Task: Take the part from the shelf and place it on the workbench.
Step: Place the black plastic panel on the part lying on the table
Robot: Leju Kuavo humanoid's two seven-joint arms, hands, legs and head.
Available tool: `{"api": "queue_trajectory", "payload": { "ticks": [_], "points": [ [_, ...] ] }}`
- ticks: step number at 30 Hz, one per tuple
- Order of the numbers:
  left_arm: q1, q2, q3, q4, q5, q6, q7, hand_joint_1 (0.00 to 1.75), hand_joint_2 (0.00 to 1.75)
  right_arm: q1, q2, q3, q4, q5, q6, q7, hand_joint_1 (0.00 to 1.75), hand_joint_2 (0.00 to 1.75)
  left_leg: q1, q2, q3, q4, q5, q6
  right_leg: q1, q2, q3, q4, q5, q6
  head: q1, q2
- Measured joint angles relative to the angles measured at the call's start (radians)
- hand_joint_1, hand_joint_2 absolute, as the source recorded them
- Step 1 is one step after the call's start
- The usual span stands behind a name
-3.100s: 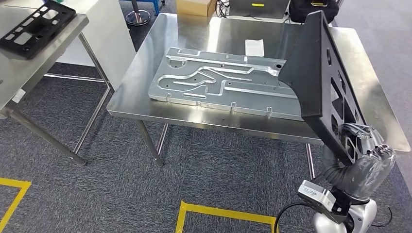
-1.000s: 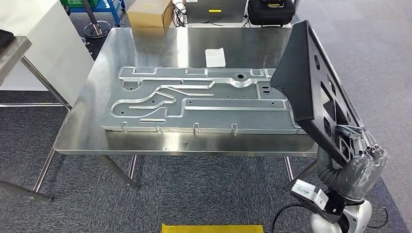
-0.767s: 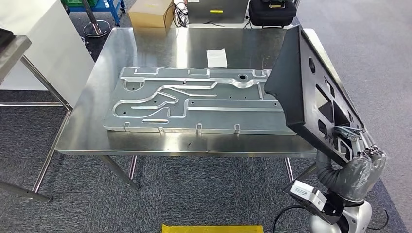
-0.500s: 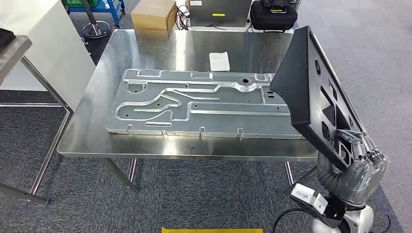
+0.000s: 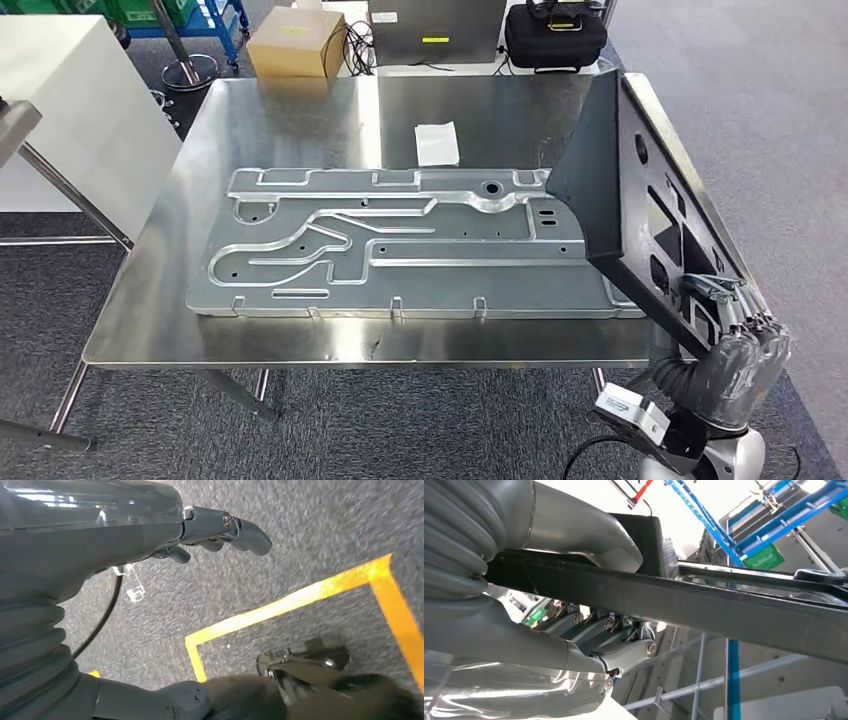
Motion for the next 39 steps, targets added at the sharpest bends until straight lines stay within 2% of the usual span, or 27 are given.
{"api": "queue_trajectory", "payload": {
  "ticks": [1, 2, 3, 5, 6, 7, 8, 11, 13, 15, 17, 18, 19, 21, 22, 23, 25, 27, 28, 30, 31, 32, 33, 34, 36, 37, 39],
  "points": [
    [0.001, 0.001, 0.0, 0.0, 0.0, 0.0, 0.002, 0.0, 1.75, 0.002, 0.0, 0.0, 0.0, 0.0, 0.0, 0.0, 1.75, 1.75, 0.002, 0.0, -0.044, 0.051, 0.0, -0.004, 0.0, 0.001, 0.014, 0.0, -0.012, 0.001, 0.0, 0.0],
    [0.004, 0.002, 0.0, 0.0, 0.0, 0.0, 0.004, 0.0, 1.75, 0.004, 0.0, 0.0, 0.0, 0.001, 0.0, 0.0, 1.75, 1.75, 0.004, 0.0, -0.072, 0.067, 0.023, -0.006, -0.001, 0.003, 0.03, 0.0, -0.025, 0.002, 0.0, 0.0],
    [0.006, 0.003, 0.0, 0.0, 0.0, 0.0, 0.006, 0.0, 1.75, 0.005, 0.0, 0.0, 0.0, 0.002, 0.0, 0.0, 1.75, 1.75, 0.006, 0.0, -0.081, 0.042, 0.066, -0.007, -0.002, 0.005, 0.048, 0.0, -0.039, 0.004, 0.0, 0.0],
    [0.013, 0.003, 0.0, 0.0, 0.0, 0.0, 0.008, 0.0, 1.75, 0.007, 0.0, 0.0, 0.0, 0.004, 0.0, 0.001, 1.75, 1.75, 0.009, -0.001, -0.061, -0.073, 0.17, -0.006, -0.002, 0.009, 0.085, -0.002, -0.068, 0.011, 0.001, 0.0],
    [0.015, 0.003, 0.0, 0.0, -0.001, 0.0, 0.009, 0.0, 1.75, 0.007, 0.0, 0.0, 0.0, 0.005, 0.0, 0.001, 1.75, 1.75, 0.008, -0.001, -0.044, -0.122, 0.198, -0.004, -0.002, 0.011, 0.097, -0.002, -0.081, 0.016, 0.001, 0.0],
    [0.016, 0.003, 0.0, 0.0, -0.001, 0.0, 0.009, 0.0, 1.75, 0.007, 0.0, 0.0, 0.0, 0.006, 0.0, 0.001, 1.75, 1.75, 0.005, -0.001, -0.03, -0.155, 0.201, 0.003, -0.002, 0.013, 0.104, -0.003, -0.091, 0.023, 0.002, 0.0],
    [0.016, 0.003, 0.0, 0.0, -0.001, 0.0, 0.009, 0.0, 1.75, 0.008, 0.0, 0.0, 0.0, 0.006, 0.0, 0.001, 1.75, 1.75, 0.002, -0.002, -0.021, -0.165, 0.185, 0.011, -0.003, 0.014, 0.108, -0.003, -0.096, 0.03, 0.002, 0.0],
    [0.015, 0.002, 0.001, 0.0, -0.001, 0.0, 0.009, 0.0, 1.75, 0.01, 0.0, 0.0, -0.001, 0.007, 0.0, 0.002, 1.75, 1.75, 0.0, -0.005, 0.014, -0.197, 0.154, 0.039, -0.005, 0.012, 0.106, 0.033, -0.088, 0.046, 0.002, 0.0],
    [0.013, 0.002, 0.001, 0.0, -0.001, 0.0, 0.008, 0.0, 1.75, 0.008, 0.0, 0.0, -0.003, 0.007, 0.0, 0.002, 1.75, 1.75, 0.004, -0.006, 0.048, -0.211, 0.142, 0.05, -0.006, 0.008, 0.049, 0.131, -0.087, 0.053, 0.006, 0.0],
    [0.013, 0.0, 0.001, 0.0, -0.001, 0.0, 0.008, 0.0, 1.75, 0.009, 0.0, 0.0, -0.003, 0.007, 0.0, 0.002, 1.75, 1.75, 0.004, -0.006, 0.077, -0.22, 0.124, 0.054, -0.006, 0.006, -0.05, 0.249, -0.122, 0.056, 0.009, 0.0],
    [0.013, -0.001, 0.001, 0.0, -0.001, 0.0, 0.008, 0.0, 1.75, 0.011, 0.0, -0.001, -0.003, 0.007, 0.0, 0.003, 1.75, 1.75, 0.004, -0.008, 0.109, -0.224, 0.101, 0.054, -0.005, 0.005, -0.132, 0.297, -0.159, 0.056, 0.009, 0.0],
    [0.014, -0.002, 0.001, 0.0, -0.001, 0.0, 0.008, 0.0, 1.75, 0.012, 0.0, -0.001, -0.003, 0.007, 0.0, 0.003, 1.75, 1.75, 0.004, -0.009, 0.127, -0.225, 0.087, 0.053, -0.005, 0.005, -0.152, 0.28, -0.152, 0.055, 0.01, 0.0],
    [0.014, -0.003, 0.001, 0.0, -0.001, 0.0, 0.008, 0.0, 1.75, 0.012, 0.0, -0.001, -0.003, 0.007, 0.0, 0.003, 1.75, 1.75, 0.004, -0.009, 0.145, -0.225, 0.073, 0.051, -0.004, 0.004, -0.158, 0.237, -0.119, 0.052, 0.01, 0.0],
    [0.013, -0.005, 0.002, 0.0, -0.001, -0.001, 0.008, 0.0, 1.75, 0.014, 0.0, 0.0, -0.002, 0.009, 0.0, 0.003, 1.75, 1.75, 0.002, -0.01, 0.179, -0.226, 0.044, 0.047, 0.0, 0.0, -0.149, 0.124, -0.001, 0.042, 0.01, 0.0],
    [0.011, -0.006, 0.002, 0.0, -0.001, 0.0, 0.008, 0.0, 1.75, 0.016, 0.0, 0.0, -0.002, 0.01, 0.0, 0.004, 1.75, 1.75, 0.0, -0.011, 0.194, -0.227, 0.03, 0.043, 0.004, -0.001, -0.142, 0.086, 0.044, 0.036, 0.01, 0.0],
    [0.01, -0.007, 0.003, 0.0, 0.0, 0.0, 0.008, 0.0, 1.75, 0.019, 0.0, 0.0, -0.002, 0.011, 0.001, 0.006, 1.75, 1.75, -0.002, -0.012, 0.207, -0.229, 0.021, 0.037, 0.006, -0.002, -0.137, 0.065, 0.073, 0.03, 0.011, 0.0],
    [0.007, -0.007, 0.006, 0.0, 0.001, -0.001, 0.01, 0.0, 1.75, 0.021, 0.0, 0.0, -0.001, 0.018, 0.006, 0.019, 1.75, 1.75, -0.005, -0.012, 0.22, -0.222, 0.02, 0.025, 0.005, 0.001, -0.124, 0.058, 0.077, 0.019, 0.011, 0.0],
    [0.005, -0.007, 0.01, 0.0, 0.001, -0.001, 0.013, 0.0, 1.75, 0.02, -0.001, 0.001, 0.002, 0.034, 0.033, 0.042, 1.75, 1.75, -0.004, -0.01, 0.204, -0.171, 0.027, 0.015, 0.001, 0.002, -0.107, 0.049, 0.074, 0.007, 0.008, 0.0],
    [0.003, -0.007, 0.012, 0.0, 0.002, -0.002, 0.014, 0.0, 1.75, 0.015, -0.003, 0.004, 0.007, 0.048, 0.069, 0.063, 1.75, 1.75, -0.003, -0.009, 0.178, -0.124, 0.017, 0.01, 0.0, 0.002, -0.1, 0.045, 0.07, 0.001, 0.006, 0.0],
    [0.0, -0.006, 0.015, 0.0, 0.001, -0.002, 0.016, 0.0, 1.75, -0.015, -0.015, 0.019, 0.038, 0.092, 0.19, 0.125, 1.75, 1.75, 0.002, -0.007, 0.104, -0.01, -0.037, -0.001, 0.0, 0.004, -0.09, 0.041, 0.06, -0.007, 0.003, 0.0],
    [0.0, -0.005, 0.016, 0.0, 0.0, -0.002, 0.017, 0.0, 1.75, -0.04, -0.024, 0.034, 0.067, 0.121, 0.263, 0.156, 1.75, 1.75, 0.003, -0.007, 0.068, 0.032, -0.066, -0.005, 0.0, 0.007, -0.086, 0.04, 0.056, -0.009, 0.003, 0.0],
    [-0.001, -0.003, 0.016, -0.001, -0.003, -0.002, 0.017, 0.0, 1.75, -0.069, -0.032, 0.053, 0.104, 0.149, 0.325, 0.18, 1.75, 1.75, 0.003, -0.007, 0.042, 0.049, -0.078, -0.007, 0.0, 0.01, -0.081, 0.04, 0.051, -0.01, 0.003, 0.0],
    [-0.002, -0.002, 0.016, -0.001, -0.006, -0.003, 0.017, 0.0, 1.75, -0.101, -0.038, 0.077, 0.148, 0.172, 0.372, 0.2, 1.75, 1.75, 0.003, -0.007, 0.029, 0.035, -0.063, -0.007, 0.001, 0.013, -0.075, 0.04, 0.047, -0.009, 0.003, 0.0],
    [-0.003, -0.001, 0.016, -0.001, -0.009, -0.004, 0.015, 0.0, 1.75, -0.133, -0.041, 0.105, 0.194, 0.19, 0.403, 0.217, 1.75, 1.75, 0.003, -0.007, 0.03, -0.01, -0.022, -0.005, 0.002, 0.014, -0.07, 0.041, 0.043, -0.009, 0.003, 0.0],
    [-0.004, 0.0, 0.016, -0.001, -0.016, -0.009, 0.009, 0.0, 1.75, -0.201, -0.044, 0.166, 0.287, 0.217, 0.439, 0.248, 1.75, 1.75, -0.001, -0.003, 0.048, -0.132, 0.077, 0.009, 0.006, 0.014, -0.062, 0.041, 0.039, -0.007, 0.004, 0.0],
    [-0.005, 0.001, 0.016, -0.001, -0.019, -0.011, 0.008, 0.0, 1.75, -0.233, -0.044, 0.198, 0.329, 0.228, 0.452, 0.261, 1.75, 1.75, -0.005, -0.002, 0.053, -0.174, 0.099, 0.017, 0.006, 0.015, -0.062, 0.04, 0.039, -0.004, 0.004, 0.0],
    [-0.007, 0.002, 0.016, -0.001, -0.027, -0.015, 0.008, 0.0, 1.75, -0.289, -0.043, 0.257, 0.404, 0.246, 0.474, 0.285, 1.75, 1.75, -0.01, -0.002, 0.048, -0.2, 0.111, 0.03, 0.005, 0.015, -0.066, 0.038, 0.04, 0.005, 0.003, 0.0]
  ]
}}
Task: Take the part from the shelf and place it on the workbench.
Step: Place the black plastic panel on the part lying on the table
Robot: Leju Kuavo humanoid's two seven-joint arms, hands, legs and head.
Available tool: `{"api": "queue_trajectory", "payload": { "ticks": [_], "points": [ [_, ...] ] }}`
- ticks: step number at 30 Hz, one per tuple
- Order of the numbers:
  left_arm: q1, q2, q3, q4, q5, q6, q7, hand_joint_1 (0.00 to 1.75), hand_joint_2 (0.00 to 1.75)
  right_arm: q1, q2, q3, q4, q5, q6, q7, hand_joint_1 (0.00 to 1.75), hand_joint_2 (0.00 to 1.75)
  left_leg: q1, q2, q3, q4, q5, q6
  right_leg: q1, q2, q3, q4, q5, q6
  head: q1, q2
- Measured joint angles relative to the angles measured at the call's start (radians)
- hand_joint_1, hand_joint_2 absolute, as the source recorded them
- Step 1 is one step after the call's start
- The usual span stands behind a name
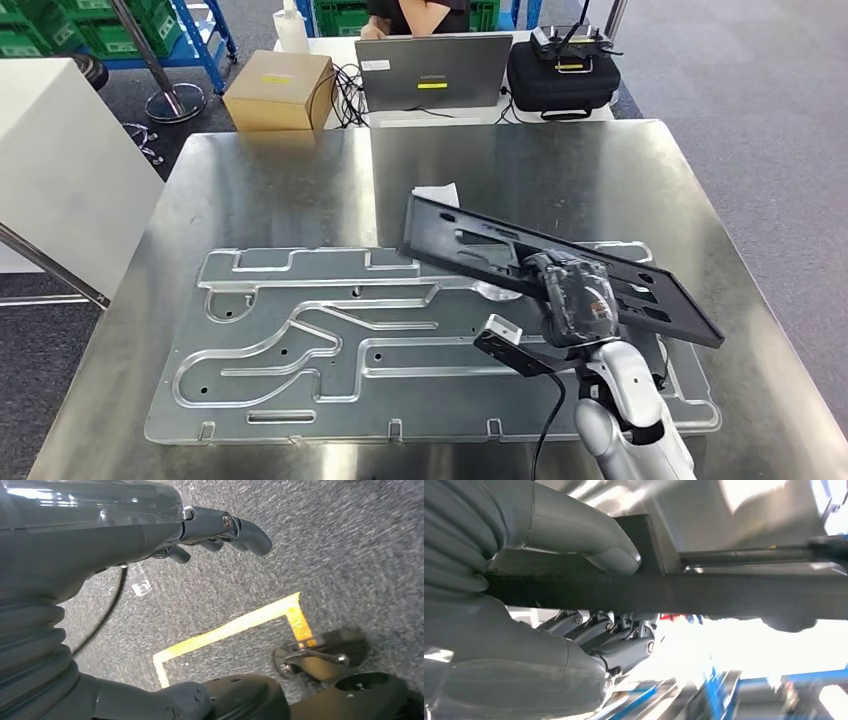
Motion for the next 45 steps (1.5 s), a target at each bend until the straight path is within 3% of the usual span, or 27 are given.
{"api": "queue_trajectory", "payload": {
  "ticks": [4, 12, 19, 24, 38, 45],
  "points": [
    [-0.005, 0.0, -0.004, 0.0, -0.023, -0.003, 0.016, 0.0, 1.75, -0.133, 0.023, 0.11, 0.157, 0.034, 0.044, 0.045, 1.75, 1.75, 0.003, -0.003, 0.0, -0.014, 0.029, -0.012, 0.003, -0.002, 0.0, -0.004, 0.0, 0.0, 0.0, 0.0],
    [-0.023, -0.006, -0.024, 0.0, -0.043, -0.004, 0.033, 0.0, 1.75, -0.349, 0.12, 0.265, 0.427, 0.055, 0.106, 0.085, 1.75, 1.75, 0.003, -0.007, 0.003, -0.014, 0.029, -0.007, 0.004, -0.005, 0.005, -0.013, 0.002, 0.006, 0.0, 0.0],
    [-0.036, -0.009, -0.037, 0.0, -0.054, -0.013, 0.041, 0.0, 1.75, -0.451, 0.198, 0.325, 0.591, 0.059, 0.08, 0.104, 1.75, 1.75, 0.003, -0.008, 0.002, -0.014, 0.026, -0.003, 0.004, -0.006, 0.006, -0.015, 0.0, 0.009, 0.0, 0.0],
    [-0.037, -0.012, -0.041, 0.0, -0.017, -0.026, 0.002, 0.0, 1.75, -0.473, 0.221, 0.33, 0.623, 0.043, 0.052, 0.104, 1.75, 1.75, 0.003, -0.01, 0.002, -0.014, 0.025, -0.002, 0.004, -0.007, 0.006, -0.015, -0.002, 0.01, 0.0, 0.0],
    [-0.031, -0.029, -0.034, 0.0, 0.019, -0.038, -0.046, 0.0, 1.75, -0.472, 0.206, 0.331, 0.617, 0.032, 0.049, 0.113, 1.75, 1.75, 0.003, -0.01, 0.002, -0.014, 0.024, -0.001, 0.004, -0.007, 0.006, -0.016, -0.003, 0.011, 0.001, 0.0],
    [-0.02, -0.048, -0.016, 0.0, 0.046, -0.035, -0.085, 0.0, 1.75, -0.405, 0.171, 0.359, 0.457, 0.037, 0.064, 0.087, 1.75, 1.75, 0.004, -0.008, 0.003, -0.014, 0.022, -0.001, 0.004, -0.006, 0.006, -0.016, -0.004, 0.011, 0.0, 0.0]
  ]
}}
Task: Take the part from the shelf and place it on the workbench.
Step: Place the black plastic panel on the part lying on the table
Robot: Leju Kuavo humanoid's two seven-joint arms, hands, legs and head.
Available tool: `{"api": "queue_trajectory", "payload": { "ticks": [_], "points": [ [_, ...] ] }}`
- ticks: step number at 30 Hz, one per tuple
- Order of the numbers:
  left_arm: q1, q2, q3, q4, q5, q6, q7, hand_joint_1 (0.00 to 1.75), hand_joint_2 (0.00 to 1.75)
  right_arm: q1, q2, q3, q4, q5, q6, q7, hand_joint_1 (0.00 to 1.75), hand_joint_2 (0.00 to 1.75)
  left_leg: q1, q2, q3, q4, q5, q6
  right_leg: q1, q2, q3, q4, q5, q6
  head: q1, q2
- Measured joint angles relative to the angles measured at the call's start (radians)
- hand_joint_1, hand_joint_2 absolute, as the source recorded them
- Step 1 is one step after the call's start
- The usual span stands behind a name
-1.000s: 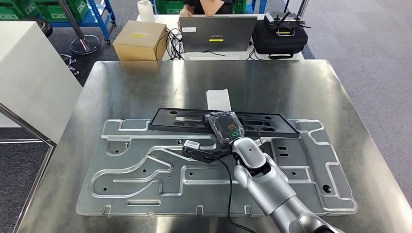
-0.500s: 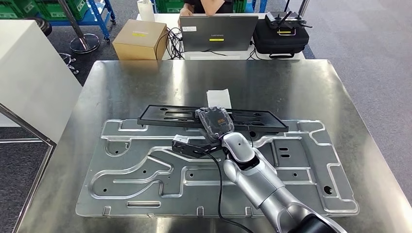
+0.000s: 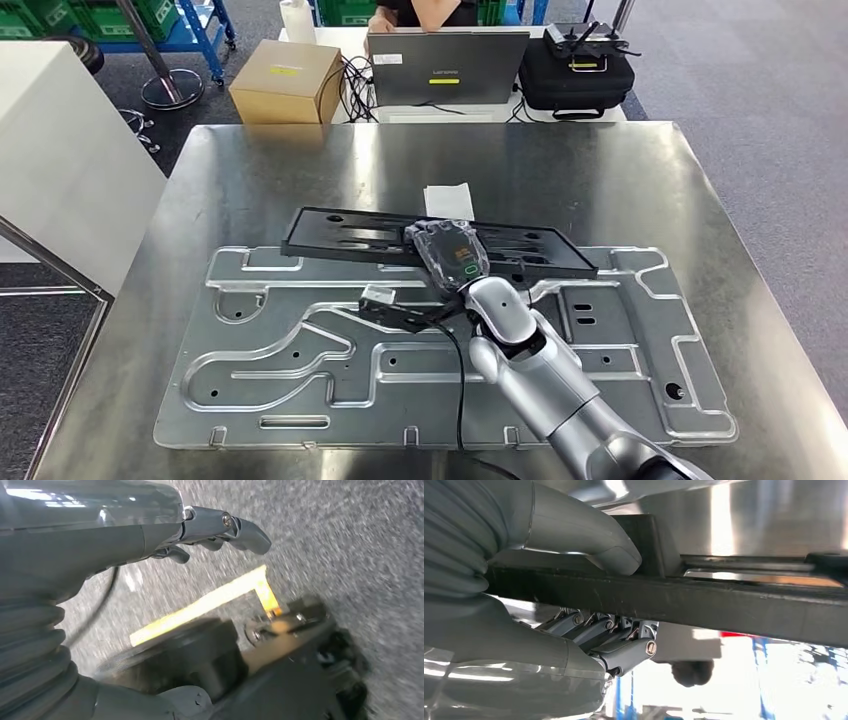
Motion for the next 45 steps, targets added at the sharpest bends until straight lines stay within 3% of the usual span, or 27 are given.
{"api": "queue_trajectory", "payload": {
  "ticks": [6, 17, 32, 36, 45],
  "points": [
    [-0.004, -0.027, 0.003, 0.0, -0.001, 0.003, 0.005, 0.0, 1.75, 0.031, -0.005, 0.076, -0.076, 0.013, 0.035, 0.021, 1.75, 1.75, 0.001, 0.001, 0.001, 0.0, -0.001, -0.001, 0.0, 0.001, 0.0, 0.0, -0.001, -0.001, 0.0, 0.0],
    [-0.021, -0.062, 0.002, 0.0, -0.015, 0.028, 0.045, 0.0, 1.75, 0.038, -0.031, 0.095, -0.077, 0.009, 0.039, 0.039, 1.75, 1.75, 0.001, 0.002, 0.001, 0.0, -0.001, -0.001, 0.0, 0.001, 0.0, 0.0, -0.001, -0.001, 0.0, 0.0],
    [-0.024, -0.071, -0.001, 0.0, 0.013, -0.03, -0.031, 0.0, 1.75, 0.039, -0.046, 0.09, -0.053, -0.006, 0.037, 0.052, 1.75, 1.75, 0.001, 0.001, 0.001, 0.0, -0.001, 0.0, 0.0, 0.001, 0.0, 0.0, -0.001, -0.001, 0.0, 0.0],
    [-0.024, -0.071, -0.001, 0.0, 0.017, -0.037, -0.046, 0.0, 1.75, 0.043, -0.053, 0.08, -0.045, -0.007, 0.034, 0.052, 0.0, 0.0, 0.001, 0.001, 0.001, 0.0, -0.001, 0.0, 0.0, 0.001, 0.0, 0.0, -0.001, -0.001, 0.0, 0.0],
    [-0.024, -0.073, -0.009, 0.0, 0.01, -0.031, -0.056, 0.0, 1.75, 0.057, -0.07, 0.05, -0.041, -0.007, 0.031, 0.049, 0.0, 0.0, 0.001, 0.001, 0.001, 0.0, -0.001, 0.0, 0.0, 0.001, 0.001, 0.0, -0.001, -0.001, 0.0, 0.0]
  ]
}}
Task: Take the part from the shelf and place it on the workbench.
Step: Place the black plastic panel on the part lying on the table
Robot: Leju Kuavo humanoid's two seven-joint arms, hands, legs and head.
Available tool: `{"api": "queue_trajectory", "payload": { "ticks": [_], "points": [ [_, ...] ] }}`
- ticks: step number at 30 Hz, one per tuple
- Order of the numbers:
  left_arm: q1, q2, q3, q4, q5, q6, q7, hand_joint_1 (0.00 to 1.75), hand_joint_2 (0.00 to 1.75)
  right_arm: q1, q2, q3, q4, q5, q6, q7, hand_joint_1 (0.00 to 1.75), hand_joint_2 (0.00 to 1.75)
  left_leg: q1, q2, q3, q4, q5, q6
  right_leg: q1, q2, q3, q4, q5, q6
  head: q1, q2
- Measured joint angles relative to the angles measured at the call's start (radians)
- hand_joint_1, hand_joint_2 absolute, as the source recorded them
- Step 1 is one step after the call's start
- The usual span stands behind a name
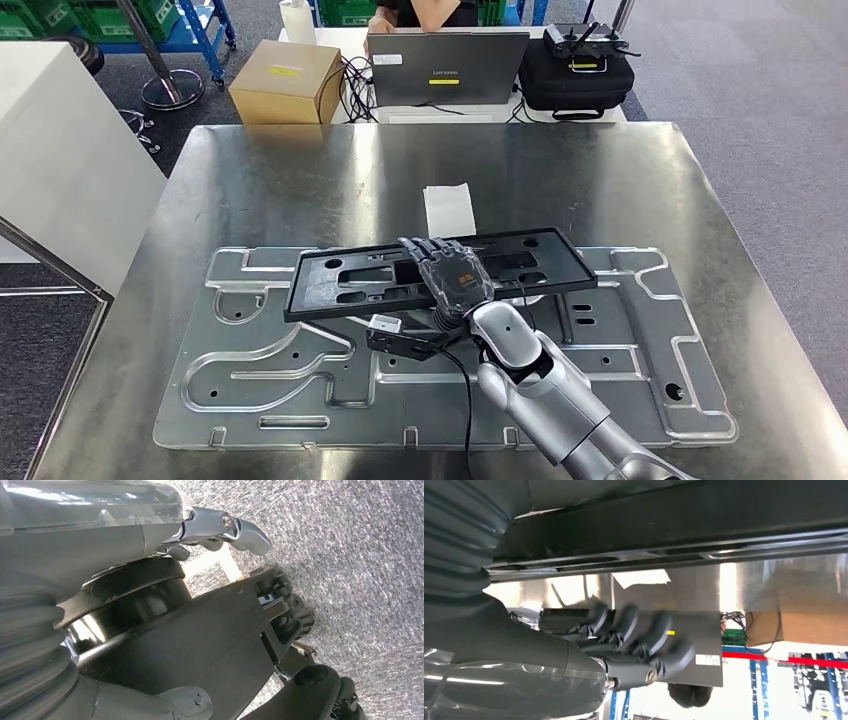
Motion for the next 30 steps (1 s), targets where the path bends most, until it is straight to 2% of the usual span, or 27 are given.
{"api": "queue_trajectory", "payload": {
  "ticks": [19, 21, 25, 30],
  "points": [
    [0.001, -0.007, -0.013, 0.0, -0.009, -0.009, 0.0, 0.0, 1.75, 0.015, -0.039, -0.039, -0.001, -0.019, -0.007, -0.014, 0.0, 0.0, 0.0, 0.0, 0.001, 0.0, 0.0, 0.0, 0.0, 0.0, 0.001, 0.0, 0.0, 0.0, 0.0, 0.0],
    [0.001, -0.008, -0.018, 0.0, -0.012, -0.011, -0.004, 0.0, 1.75, 0.014, -0.04, -0.049, -0.011, -0.077, -0.019, -0.051, 0.0, 0.0, 0.0, 0.0, 0.001, 0.0, 0.0, 0.0, 0.0, 0.0, 0.001, 0.0, 0.0, 0.0, 0.0, 0.0],
    [0.001, -0.009, -0.03, 0.0, -0.023, -0.014, -0.005, 0.0, 1.75, 0.009, -0.027, -0.079, -0.069, -0.289, -0.027, -0.171, 0.0, 0.0, 0.0, 0.0, 0.001, 0.0, 0.0, 0.0, 0.0, 0.0, 0.001, 0.0, 0.0, 0.0, 0.0, 0.0],
    [0.001, -0.009, -0.041, 0.0, -0.028, -0.015, -0.005, 0.0, 1.75, 0.003, -0.007, -0.093, -0.112, -0.349, -0.027, -0.201, 0.0, 0.0, 0.0, -0.002, 0.002, 0.0, 0.0, 0.0, 0.0, -0.001, 0.002, 0.0, 0.0, 0.0, 0.0, 0.0]
  ]
}}
